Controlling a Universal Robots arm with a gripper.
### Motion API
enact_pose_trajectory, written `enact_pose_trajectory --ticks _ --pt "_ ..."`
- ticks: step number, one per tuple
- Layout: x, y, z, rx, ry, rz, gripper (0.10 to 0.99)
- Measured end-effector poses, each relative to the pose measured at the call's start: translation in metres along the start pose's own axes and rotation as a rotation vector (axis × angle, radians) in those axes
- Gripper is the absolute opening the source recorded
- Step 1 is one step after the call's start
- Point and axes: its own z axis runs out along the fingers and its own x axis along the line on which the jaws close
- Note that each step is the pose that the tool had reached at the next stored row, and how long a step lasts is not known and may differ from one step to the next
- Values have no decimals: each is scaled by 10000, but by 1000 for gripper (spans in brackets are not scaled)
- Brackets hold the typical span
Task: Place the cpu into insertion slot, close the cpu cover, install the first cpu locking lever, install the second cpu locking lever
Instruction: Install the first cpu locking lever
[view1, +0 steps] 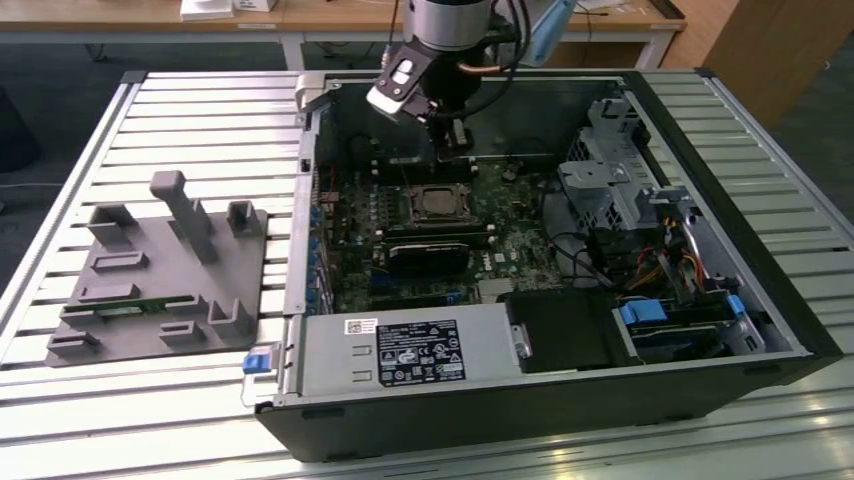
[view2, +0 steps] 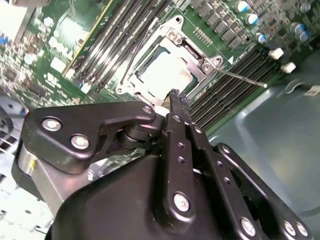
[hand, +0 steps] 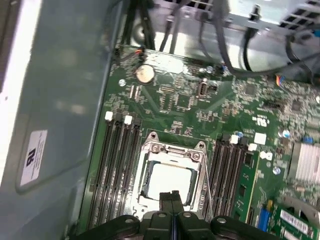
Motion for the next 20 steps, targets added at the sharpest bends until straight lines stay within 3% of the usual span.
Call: enact_pose_trajectory --ticks 20 --pt "-1 0 3 -82 68 -3462 106"
